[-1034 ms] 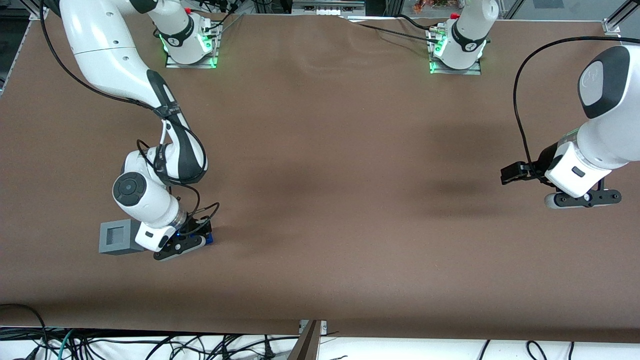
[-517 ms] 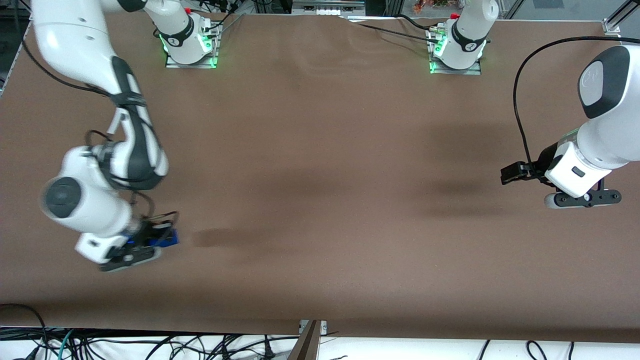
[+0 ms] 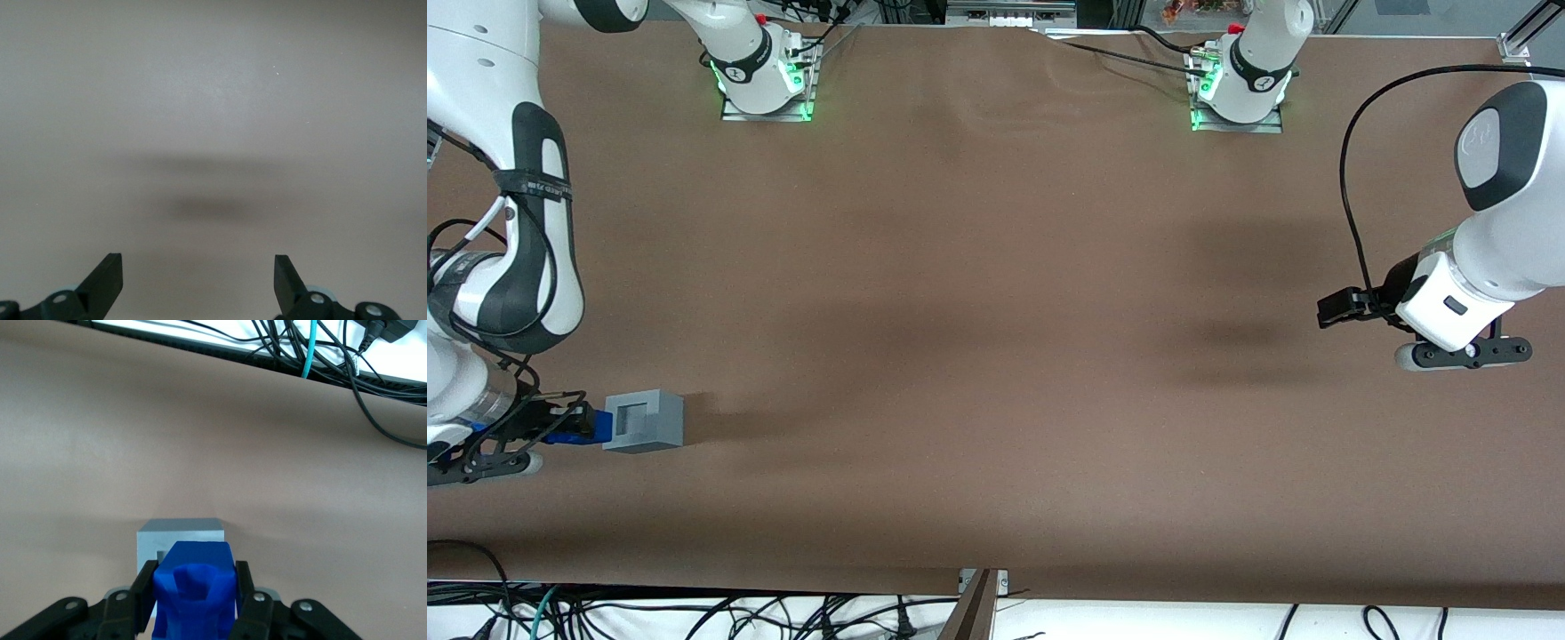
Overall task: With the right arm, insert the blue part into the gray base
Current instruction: 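Carry the blue part over the gray base's recess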
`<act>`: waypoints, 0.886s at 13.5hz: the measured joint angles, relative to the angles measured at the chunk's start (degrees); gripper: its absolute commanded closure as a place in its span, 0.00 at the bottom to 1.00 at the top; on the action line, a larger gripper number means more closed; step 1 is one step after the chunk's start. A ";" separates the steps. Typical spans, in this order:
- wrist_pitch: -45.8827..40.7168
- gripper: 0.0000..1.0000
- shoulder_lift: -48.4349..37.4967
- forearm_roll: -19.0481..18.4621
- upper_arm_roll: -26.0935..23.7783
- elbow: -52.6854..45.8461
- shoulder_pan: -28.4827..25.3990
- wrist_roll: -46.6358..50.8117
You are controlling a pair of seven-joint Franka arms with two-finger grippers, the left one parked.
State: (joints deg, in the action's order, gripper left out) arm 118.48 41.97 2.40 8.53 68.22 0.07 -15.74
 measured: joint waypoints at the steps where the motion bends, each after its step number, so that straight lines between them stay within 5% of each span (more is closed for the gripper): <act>1: 0.57 0.63 0.31 0.77 -0.01 0.00 0.06 0.00; 12: 2.91 0.63 3.29 2.33 -0.14 0.82 -0.04 1.21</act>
State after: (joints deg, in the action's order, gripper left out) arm 121.40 45.27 4.73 8.39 69.04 0.03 -14.53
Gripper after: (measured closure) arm 0.498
